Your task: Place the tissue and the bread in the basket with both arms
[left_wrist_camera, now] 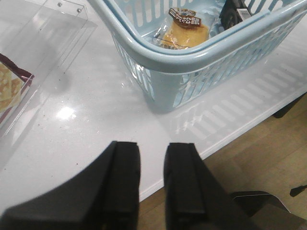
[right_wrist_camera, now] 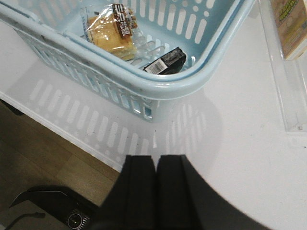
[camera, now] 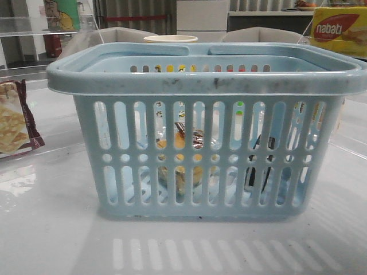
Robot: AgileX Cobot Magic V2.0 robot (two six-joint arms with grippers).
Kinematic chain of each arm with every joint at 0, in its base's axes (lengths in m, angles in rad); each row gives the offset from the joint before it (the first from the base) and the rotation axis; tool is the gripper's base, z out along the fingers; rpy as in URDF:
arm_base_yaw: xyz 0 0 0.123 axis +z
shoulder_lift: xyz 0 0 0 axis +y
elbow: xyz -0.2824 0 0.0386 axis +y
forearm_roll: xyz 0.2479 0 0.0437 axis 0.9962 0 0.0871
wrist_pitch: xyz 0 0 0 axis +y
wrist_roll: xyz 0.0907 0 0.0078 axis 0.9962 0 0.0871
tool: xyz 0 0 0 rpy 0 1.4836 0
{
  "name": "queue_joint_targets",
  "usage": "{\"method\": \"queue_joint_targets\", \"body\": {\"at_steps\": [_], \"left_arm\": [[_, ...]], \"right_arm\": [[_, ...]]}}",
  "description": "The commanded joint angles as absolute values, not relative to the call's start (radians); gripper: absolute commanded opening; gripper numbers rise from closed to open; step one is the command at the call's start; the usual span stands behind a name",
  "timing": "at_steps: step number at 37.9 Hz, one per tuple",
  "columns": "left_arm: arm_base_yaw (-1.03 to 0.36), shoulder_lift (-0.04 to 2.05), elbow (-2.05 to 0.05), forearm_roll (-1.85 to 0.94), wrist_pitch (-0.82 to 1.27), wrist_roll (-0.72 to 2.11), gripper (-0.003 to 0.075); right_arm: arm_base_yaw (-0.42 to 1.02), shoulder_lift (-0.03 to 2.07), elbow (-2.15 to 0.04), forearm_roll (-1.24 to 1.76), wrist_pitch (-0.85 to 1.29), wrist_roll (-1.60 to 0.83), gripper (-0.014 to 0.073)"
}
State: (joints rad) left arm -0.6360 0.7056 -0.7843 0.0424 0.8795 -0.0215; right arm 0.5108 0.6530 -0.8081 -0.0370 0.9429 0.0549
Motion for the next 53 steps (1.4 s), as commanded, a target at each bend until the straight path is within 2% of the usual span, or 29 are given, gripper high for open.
{"method": "queue_joint_targets", "body": {"at_steps": [1,2,23,27,32,41,49,53], "left_arm": [[-0.639,0.702,-0.812,0.046,0.822,-0.033,0.0104],[-0.639,0.702,-0.812,0.046,0.822,-0.033,0.0087],[-0.637,0.687,-0.809,0.046,0.818,-0.033,0.009],[-0.572,0.646,-0.803,0.057,0.805,-0.024,0.0091],[-0.392,0.53,-0.674,0.057,0.556,-0.019,0.0091],[-0.179,0.287,-0.388,0.024,0.241,0.005,0.0091],[-0.057,0.101,-0.128,0.015,0.025,0.005,0.0091],[-0.029,0.033,-0.036,0.0,-0.015,0.005,0.0091]], "right_arm": [[0.51,0.652,-0.832,-0.049,0.883,0.056,0.0022],[0.51,0.652,-0.832,-0.049,0.884,0.056,0.0029],[0.51,0.652,-0.832,-0.049,0.891,0.056,0.0029],[0.51,0.652,-0.832,-0.049,0.891,0.056,0.0029],[0.51,0.652,-0.832,-0.049,0.891,0.056,0.0029],[0.51,0.652,-0.832,-0.049,0.891,0.056,0.0029],[0.51,0.652,-0.832,-0.049,0.891,0.056,0.0029],[0.51,0.652,-0.832,-0.049,0.891,0.056,0.0029]]}}
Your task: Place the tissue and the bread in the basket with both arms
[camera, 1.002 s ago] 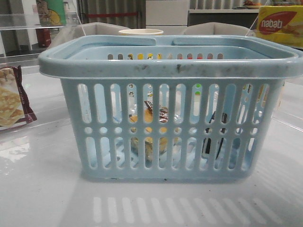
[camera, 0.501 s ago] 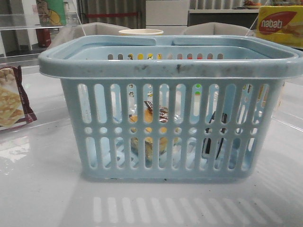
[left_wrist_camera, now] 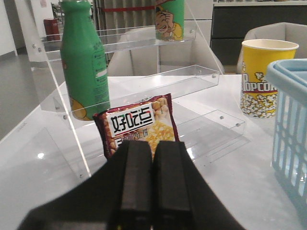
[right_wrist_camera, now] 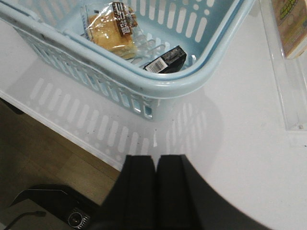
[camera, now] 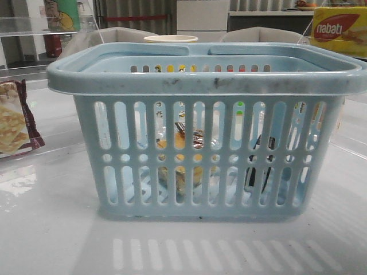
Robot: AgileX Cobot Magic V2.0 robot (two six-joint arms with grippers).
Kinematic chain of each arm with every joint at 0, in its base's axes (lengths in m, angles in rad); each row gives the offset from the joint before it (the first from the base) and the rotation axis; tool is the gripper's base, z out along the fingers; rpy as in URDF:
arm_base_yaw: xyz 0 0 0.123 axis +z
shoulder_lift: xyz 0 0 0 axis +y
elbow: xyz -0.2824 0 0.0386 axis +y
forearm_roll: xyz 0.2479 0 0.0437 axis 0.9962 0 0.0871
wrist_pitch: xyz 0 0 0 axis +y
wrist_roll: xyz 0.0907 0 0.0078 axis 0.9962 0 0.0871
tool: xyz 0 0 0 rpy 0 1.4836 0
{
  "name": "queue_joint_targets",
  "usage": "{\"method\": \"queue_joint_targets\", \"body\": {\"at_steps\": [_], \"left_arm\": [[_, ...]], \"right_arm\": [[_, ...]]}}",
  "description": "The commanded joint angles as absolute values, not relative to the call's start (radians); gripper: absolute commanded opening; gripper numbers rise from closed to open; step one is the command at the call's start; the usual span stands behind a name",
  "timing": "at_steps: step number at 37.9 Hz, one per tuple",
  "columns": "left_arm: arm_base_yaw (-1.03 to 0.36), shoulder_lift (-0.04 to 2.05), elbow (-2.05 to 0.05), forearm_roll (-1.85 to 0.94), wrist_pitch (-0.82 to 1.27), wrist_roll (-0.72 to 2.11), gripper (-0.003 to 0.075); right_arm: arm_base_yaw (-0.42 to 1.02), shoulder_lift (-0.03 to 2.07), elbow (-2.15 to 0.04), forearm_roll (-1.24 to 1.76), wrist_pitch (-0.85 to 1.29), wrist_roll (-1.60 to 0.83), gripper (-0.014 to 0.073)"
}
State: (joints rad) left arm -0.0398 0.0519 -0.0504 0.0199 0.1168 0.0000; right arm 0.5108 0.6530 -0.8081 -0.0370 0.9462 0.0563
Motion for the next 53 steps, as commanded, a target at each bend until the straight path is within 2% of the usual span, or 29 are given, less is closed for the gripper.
{"method": "queue_joint_targets", "body": {"at_steps": [1,42,46,53], "left_arm": [[-0.022,0.021,-0.02,0.0,-0.023,0.005,0.0091],[-0.025,-0.023,0.006,0.008,-0.058,0.005,0.0091],[-0.025,-0.023,0.006,0.008,-0.058,0.005,0.0091],[-0.025,-0.023,0.006,0.008,-0.058,0.005,0.0091]], "right_arm": [[0.51,0.652,-0.832,-0.049,0.891,0.056,0.0029],[0.51,0.641,-0.823,-0.053,0.887,0.056,0.0029],[0.454,0.589,-0.78,-0.084,0.844,0.027,0.0029],[0.297,0.427,-0.612,-0.087,0.641,0.022,0.0029]]}}
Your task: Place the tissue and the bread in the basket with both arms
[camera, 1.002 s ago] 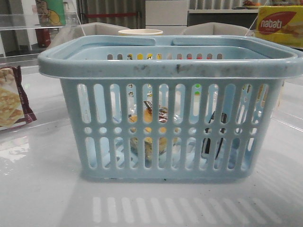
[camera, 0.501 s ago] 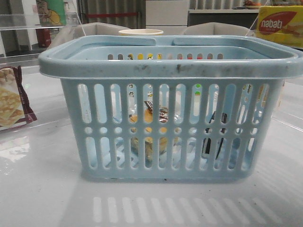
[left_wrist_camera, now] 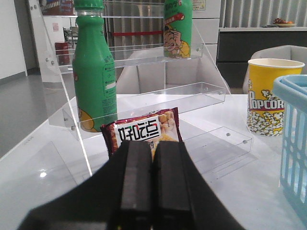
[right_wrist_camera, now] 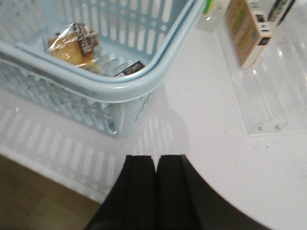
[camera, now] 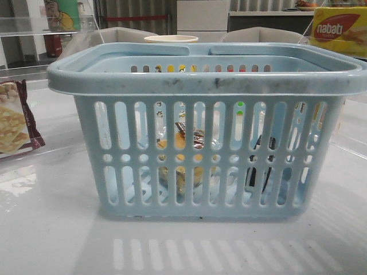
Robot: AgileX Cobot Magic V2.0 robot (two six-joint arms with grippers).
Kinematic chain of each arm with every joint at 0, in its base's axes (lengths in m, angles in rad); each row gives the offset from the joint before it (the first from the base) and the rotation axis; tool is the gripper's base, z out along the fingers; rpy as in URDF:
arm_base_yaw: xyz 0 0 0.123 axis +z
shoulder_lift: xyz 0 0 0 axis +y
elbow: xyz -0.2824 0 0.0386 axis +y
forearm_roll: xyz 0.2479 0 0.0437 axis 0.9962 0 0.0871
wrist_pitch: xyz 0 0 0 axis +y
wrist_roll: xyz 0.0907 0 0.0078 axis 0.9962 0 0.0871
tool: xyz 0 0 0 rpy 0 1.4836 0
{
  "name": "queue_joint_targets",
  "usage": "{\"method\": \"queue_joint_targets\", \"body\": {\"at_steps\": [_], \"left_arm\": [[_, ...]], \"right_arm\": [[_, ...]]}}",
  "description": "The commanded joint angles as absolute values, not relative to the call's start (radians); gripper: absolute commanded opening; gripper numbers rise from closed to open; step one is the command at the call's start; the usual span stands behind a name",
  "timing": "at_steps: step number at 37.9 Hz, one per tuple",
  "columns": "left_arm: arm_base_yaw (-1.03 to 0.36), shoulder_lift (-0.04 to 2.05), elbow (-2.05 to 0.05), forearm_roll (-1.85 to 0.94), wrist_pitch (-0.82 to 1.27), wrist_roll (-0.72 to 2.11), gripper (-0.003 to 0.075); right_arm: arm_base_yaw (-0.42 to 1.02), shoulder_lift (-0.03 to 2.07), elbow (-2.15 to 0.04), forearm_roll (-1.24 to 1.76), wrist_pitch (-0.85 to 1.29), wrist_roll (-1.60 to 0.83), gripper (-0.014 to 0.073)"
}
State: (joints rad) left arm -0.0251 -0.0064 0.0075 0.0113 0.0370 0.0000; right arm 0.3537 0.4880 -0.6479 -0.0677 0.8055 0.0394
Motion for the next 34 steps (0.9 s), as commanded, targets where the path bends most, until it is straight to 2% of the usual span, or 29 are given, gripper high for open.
{"method": "queue_joint_targets", "body": {"at_steps": [1,9,16,26,34], "left_arm": [[-0.025,-0.023,0.006,0.008,-0.058,0.005,0.0091],[-0.025,-0.023,0.006,0.008,-0.058,0.005,0.0091],[-0.025,-0.023,0.006,0.008,-0.058,0.005,0.0091],[-0.025,-0.023,0.006,0.008,-0.058,0.005,0.0091],[-0.025,-0.023,0.006,0.008,-0.058,0.005,0.0091]], "right_arm": [[0.274,0.399,-0.575,-0.09,0.612,0.02,0.0029],[0.115,0.209,-0.291,-0.095,0.286,0.02,0.0029],[0.003,0.071,-0.121,-0.088,0.124,0.02,0.0029],[-0.027,-0.031,0.033,-0.086,-0.067,0.021,0.0029],[-0.027,-0.028,0.03,-0.085,-0.057,0.021,0.0029]]}}
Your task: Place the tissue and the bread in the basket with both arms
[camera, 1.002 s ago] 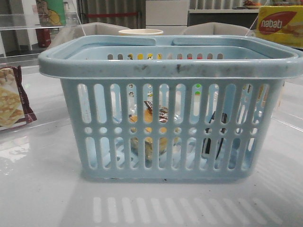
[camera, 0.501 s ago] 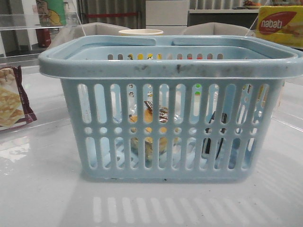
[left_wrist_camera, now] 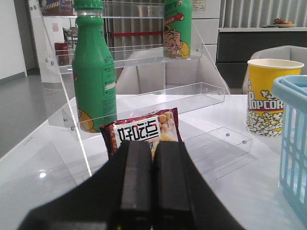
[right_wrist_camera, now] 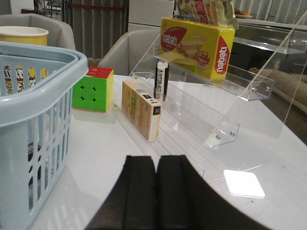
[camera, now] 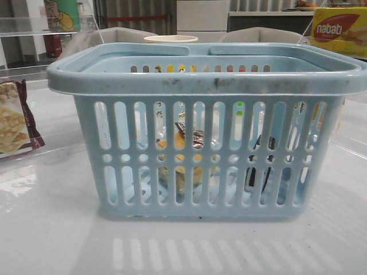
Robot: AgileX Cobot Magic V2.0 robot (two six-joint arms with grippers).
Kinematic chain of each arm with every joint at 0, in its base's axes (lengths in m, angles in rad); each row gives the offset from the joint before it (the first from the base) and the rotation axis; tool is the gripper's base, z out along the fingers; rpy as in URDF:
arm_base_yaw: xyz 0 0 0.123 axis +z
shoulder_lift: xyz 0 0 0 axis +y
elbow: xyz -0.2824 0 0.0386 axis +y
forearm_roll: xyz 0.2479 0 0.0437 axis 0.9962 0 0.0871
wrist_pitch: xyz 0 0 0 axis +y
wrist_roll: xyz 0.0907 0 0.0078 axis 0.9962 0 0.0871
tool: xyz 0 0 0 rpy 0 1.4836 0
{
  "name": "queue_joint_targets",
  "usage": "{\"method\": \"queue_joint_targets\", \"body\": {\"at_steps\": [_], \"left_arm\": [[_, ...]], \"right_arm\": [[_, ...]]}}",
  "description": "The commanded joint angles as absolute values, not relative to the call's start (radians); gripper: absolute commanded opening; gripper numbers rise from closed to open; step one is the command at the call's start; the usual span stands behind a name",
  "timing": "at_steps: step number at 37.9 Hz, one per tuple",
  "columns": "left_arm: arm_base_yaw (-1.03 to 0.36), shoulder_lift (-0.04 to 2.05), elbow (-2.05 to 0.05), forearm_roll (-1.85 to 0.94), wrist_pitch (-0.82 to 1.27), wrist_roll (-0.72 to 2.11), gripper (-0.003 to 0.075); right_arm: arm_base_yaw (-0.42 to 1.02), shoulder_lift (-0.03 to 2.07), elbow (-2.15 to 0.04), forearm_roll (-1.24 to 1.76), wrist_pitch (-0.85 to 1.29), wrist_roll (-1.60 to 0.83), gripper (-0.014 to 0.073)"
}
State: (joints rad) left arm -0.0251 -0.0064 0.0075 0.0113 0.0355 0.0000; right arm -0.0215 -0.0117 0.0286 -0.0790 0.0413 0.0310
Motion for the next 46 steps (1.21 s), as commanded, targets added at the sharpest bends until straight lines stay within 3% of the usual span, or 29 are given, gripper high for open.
{"method": "queue_joint_targets", "body": {"at_steps": [1,46], "left_arm": [[-0.025,-0.023,0.006,0.008,-0.058,0.005,0.0091],[-0.025,-0.023,0.006,0.008,-0.058,0.005,0.0091]], "right_arm": [[-0.027,-0.028,0.03,-0.085,-0.057,0.021,0.0029],[-0.027,-0.028,0.03,0.02,-0.061,-0.033,0.0029]]}}
